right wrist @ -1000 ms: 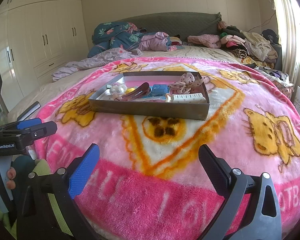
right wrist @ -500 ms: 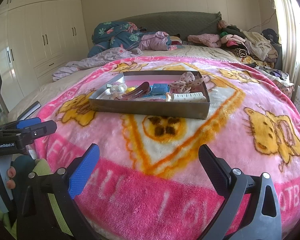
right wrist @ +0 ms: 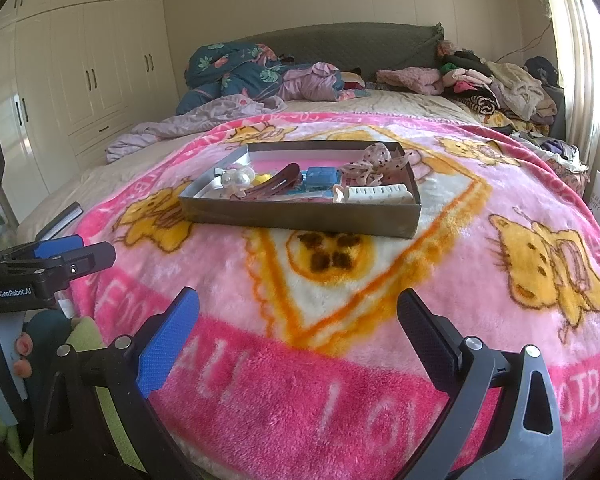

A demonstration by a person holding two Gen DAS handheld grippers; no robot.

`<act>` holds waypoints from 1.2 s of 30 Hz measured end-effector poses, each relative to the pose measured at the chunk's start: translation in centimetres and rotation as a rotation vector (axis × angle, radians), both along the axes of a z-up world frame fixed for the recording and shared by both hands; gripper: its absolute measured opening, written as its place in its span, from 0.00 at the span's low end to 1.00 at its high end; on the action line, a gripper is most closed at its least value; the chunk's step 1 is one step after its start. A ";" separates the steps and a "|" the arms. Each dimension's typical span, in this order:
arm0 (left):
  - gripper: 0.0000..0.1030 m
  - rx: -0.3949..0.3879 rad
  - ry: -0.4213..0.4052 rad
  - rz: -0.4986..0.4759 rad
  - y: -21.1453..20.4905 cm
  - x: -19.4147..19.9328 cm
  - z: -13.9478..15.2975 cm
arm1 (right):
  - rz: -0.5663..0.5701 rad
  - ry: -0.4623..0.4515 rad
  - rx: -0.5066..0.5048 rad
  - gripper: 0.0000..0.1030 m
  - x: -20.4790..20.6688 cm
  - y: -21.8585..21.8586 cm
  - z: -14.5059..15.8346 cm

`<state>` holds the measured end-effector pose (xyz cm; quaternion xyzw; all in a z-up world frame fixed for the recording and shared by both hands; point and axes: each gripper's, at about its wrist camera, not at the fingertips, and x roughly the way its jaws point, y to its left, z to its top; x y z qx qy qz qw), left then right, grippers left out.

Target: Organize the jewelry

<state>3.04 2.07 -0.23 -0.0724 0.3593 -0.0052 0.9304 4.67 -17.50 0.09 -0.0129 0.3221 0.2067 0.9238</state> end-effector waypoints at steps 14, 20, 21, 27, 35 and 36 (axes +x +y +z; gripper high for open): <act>0.91 0.003 0.001 0.000 0.0 0.0 0.0 | 0.001 0.002 0.000 0.96 -0.1 0.1 0.0; 0.91 0.002 0.001 0.000 -0.1 0.0 0.0 | 0.002 0.002 0.000 0.96 -0.1 0.1 0.0; 0.91 0.002 0.001 -0.001 -0.1 0.0 0.0 | 0.002 0.002 -0.001 0.96 -0.2 0.1 -0.1; 0.91 0.005 0.003 -0.001 0.1 -0.1 0.0 | 0.000 0.001 -0.001 0.96 -0.1 0.1 -0.1; 0.91 0.017 0.006 0.004 0.2 -0.1 0.0 | -0.006 0.006 -0.007 0.96 -0.1 -0.2 -0.1; 0.91 0.019 0.005 0.004 0.4 -0.2 0.0 | -0.010 0.006 -0.004 0.96 -0.1 -0.4 -0.1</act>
